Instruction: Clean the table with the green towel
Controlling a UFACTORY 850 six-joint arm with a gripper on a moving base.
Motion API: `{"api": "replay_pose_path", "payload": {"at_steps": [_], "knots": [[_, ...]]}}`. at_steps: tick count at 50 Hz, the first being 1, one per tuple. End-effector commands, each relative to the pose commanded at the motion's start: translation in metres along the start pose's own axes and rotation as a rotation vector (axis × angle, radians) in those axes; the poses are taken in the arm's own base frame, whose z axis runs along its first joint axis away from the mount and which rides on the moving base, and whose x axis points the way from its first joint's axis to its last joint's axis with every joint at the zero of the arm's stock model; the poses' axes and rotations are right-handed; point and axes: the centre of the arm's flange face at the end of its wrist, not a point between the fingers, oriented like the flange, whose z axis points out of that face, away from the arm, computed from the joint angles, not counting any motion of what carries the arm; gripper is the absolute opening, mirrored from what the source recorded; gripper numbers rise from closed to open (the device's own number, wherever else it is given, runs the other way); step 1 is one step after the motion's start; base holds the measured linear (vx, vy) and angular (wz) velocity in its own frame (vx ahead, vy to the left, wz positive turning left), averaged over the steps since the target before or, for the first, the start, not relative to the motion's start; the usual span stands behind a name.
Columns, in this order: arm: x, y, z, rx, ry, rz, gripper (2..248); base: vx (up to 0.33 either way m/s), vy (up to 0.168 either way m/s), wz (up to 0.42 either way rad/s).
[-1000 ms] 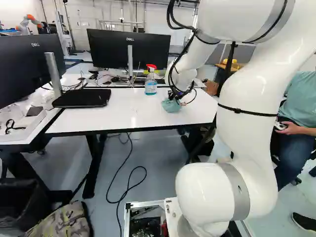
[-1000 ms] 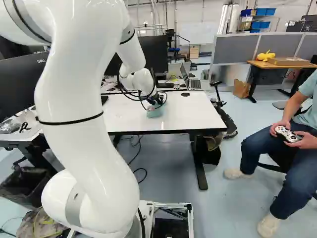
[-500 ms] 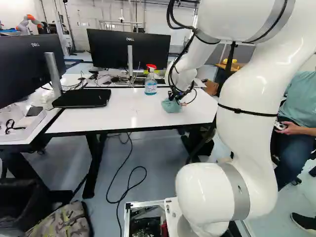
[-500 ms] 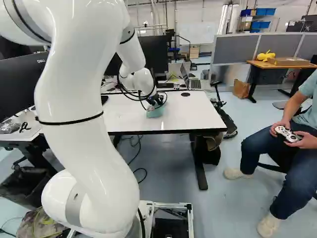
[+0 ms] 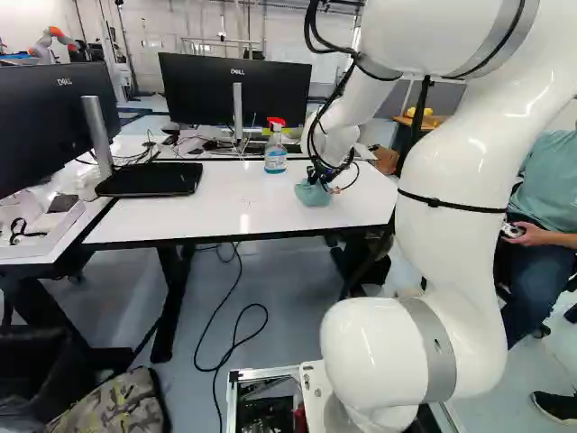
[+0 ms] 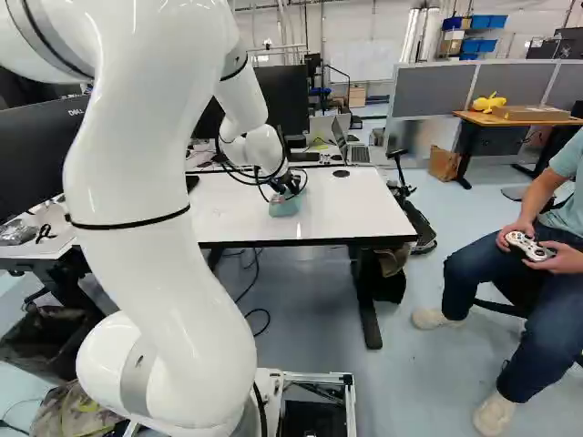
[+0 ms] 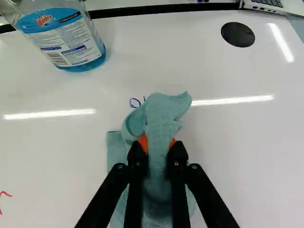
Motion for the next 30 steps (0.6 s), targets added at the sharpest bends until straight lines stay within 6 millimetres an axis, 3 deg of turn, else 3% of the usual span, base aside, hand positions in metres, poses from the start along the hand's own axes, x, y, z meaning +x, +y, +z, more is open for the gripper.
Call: {"api": "replay_pose_path", "payload": {"at_steps": [19,30], "knots": [[0.015,0.019,0.013,-0.021,0.010,0.027,57,0.000,0.000,0.000],[0.030,0.019,0.026,-0.020,0.021,0.025,57,0.000,0.000,0.000]]}}
